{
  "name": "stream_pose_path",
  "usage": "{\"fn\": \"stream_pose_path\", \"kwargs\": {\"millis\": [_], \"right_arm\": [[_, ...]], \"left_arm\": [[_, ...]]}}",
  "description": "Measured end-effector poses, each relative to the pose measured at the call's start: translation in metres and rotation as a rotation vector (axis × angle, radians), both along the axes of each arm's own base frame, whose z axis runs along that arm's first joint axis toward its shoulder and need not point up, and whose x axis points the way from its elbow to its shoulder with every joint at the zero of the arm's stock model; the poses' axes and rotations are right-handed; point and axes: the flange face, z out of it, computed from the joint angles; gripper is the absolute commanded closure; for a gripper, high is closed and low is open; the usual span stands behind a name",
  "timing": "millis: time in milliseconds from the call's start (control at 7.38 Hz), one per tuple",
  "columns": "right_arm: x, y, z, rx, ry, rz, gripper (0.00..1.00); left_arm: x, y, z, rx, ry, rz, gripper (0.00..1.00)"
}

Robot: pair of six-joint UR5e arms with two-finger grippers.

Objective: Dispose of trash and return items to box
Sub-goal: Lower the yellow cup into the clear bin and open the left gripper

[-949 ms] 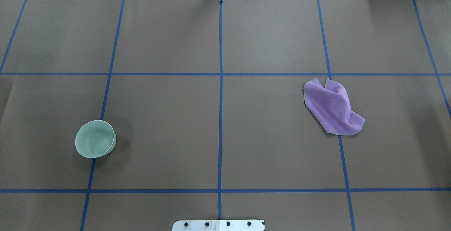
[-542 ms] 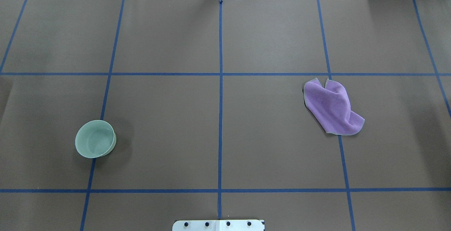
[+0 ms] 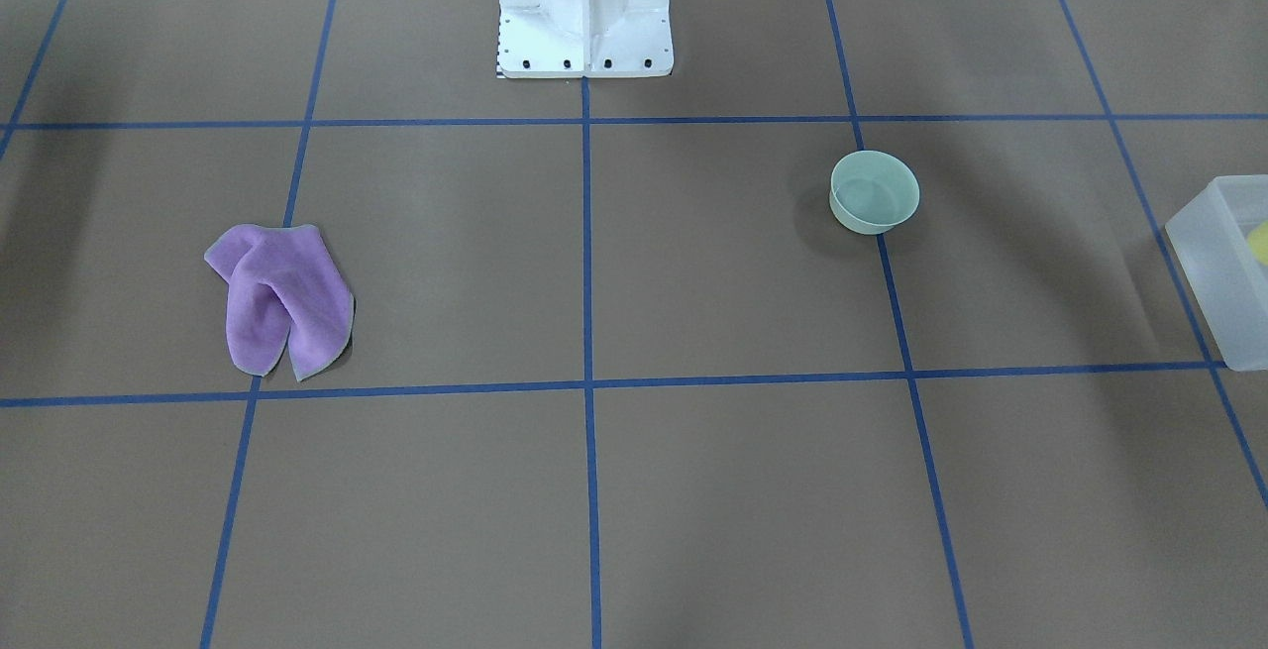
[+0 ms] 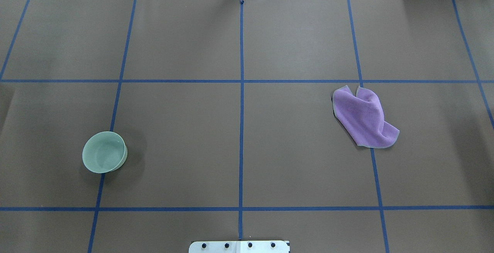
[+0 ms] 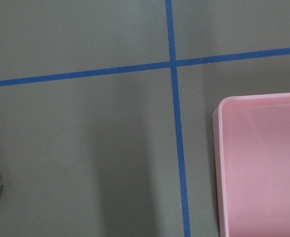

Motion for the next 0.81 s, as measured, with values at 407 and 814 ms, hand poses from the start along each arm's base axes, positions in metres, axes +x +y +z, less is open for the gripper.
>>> {"fn": "stream_pose_path", "kwargs": {"millis": [407, 814], "right_arm": [[0.000, 0.000, 0.000, -0.001, -0.001, -0.001, 0.00], [0.000, 0.000, 0.000, 0.001, -0.001, -0.002, 0.00]], "left_arm": [[0.000, 0.001, 0.000, 0.007, -0.006, 0.001, 0.01], [-0.002, -0.015, -0.034, 0.092, -0.006, -0.005, 0.01]]}}
